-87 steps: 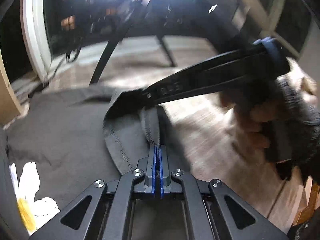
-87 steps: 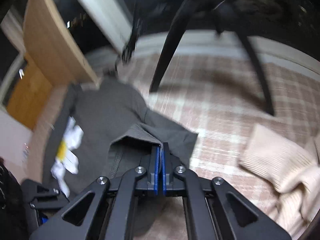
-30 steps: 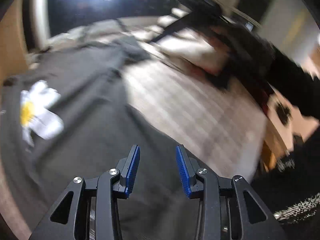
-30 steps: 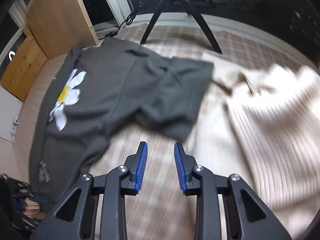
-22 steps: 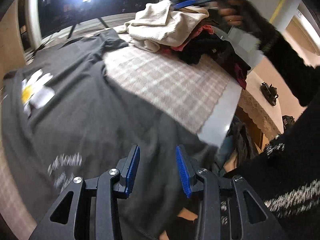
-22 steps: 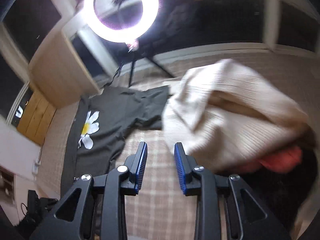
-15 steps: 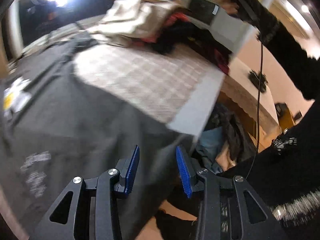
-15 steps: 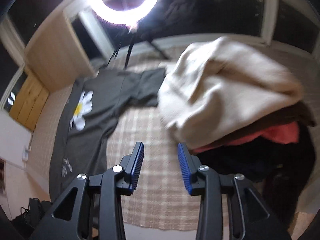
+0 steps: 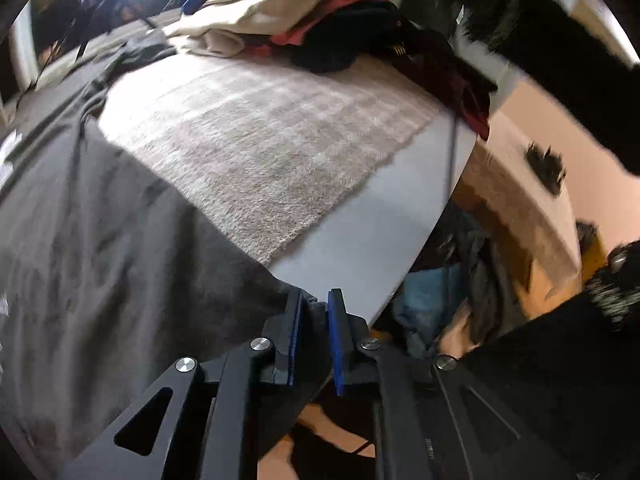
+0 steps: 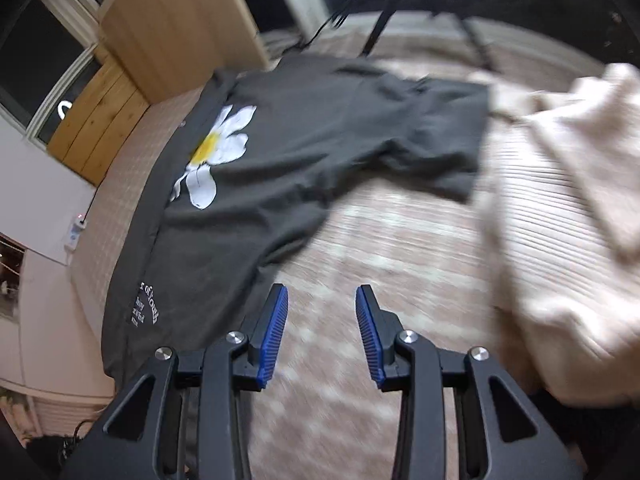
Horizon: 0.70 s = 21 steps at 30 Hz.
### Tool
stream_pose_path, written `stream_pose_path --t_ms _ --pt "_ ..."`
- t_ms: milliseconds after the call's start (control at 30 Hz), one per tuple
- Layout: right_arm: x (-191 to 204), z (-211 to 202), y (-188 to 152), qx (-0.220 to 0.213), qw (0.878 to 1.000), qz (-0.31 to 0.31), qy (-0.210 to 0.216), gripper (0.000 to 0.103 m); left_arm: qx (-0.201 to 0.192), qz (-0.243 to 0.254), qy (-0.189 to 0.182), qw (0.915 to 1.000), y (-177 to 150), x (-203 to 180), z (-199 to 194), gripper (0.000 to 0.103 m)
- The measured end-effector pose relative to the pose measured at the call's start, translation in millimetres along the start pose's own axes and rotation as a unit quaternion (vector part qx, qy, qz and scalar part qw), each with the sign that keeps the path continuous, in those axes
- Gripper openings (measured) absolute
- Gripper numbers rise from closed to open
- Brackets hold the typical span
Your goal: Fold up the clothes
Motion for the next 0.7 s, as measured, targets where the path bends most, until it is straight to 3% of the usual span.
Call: stream_pose_path --t_ms 200,367,400,433,467,600,700 --pt "-3.7 57.9 40.3 0.013 1.000 0.014 -0.009 0.035 -0.043 -0.046 -0.026 0.9976 -4.9 -1.8 -51.0 0.010" --pt "-2.2 66.1 52.2 0.006 1.000 0.003 -0.010 0.039 -0.036 -0.054 -0.023 0.9976 -11.3 -5.8 -64.1 0.010" --pt "-1.6 67.3 54.2 0.004 1.000 -0.001 -0.011 0.037 -0.031 -0.049 -0.023 0.9981 -12.8 -7.3 -63.3 0.010" --pt "-1.0 68.4 56.3 0.003 1.000 -0.004 -0.011 0.015 -0.026 -0.045 -0.023 0.9984 -14.3 -8.3 -62.3 0.010" --pt "-0.4 69.5 58.3 0.001 1.000 -0.007 -0.012 0.002 -0.022 -0.042 -0.023 0.9986 -15.4 -8.8 -61.4 0.010" --pt "-10.4 63.9 62.4 -0.016 1.000 0.016 -0.004 0.004 -0.006 -0.036 -0.031 0.9989 -19.4 -5.9 -54.0 0.010" --pt "-8.7 75.2 56.3 0.014 0.999 -0.003 -0.033 0.005 0.012 -0.039 -0.051 0.9979 -22.1 -5.1 -34.2 0.010"
Point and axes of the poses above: each gripper's, at about its wrist camera, not at the fingertips, and z roughly the way its jaws point, x to its left, y to its top, the point moved 4 cm from there along z, roughly the way its jaws point, and after that the axes turned 5 degrees about x, right-handed, at the moved point
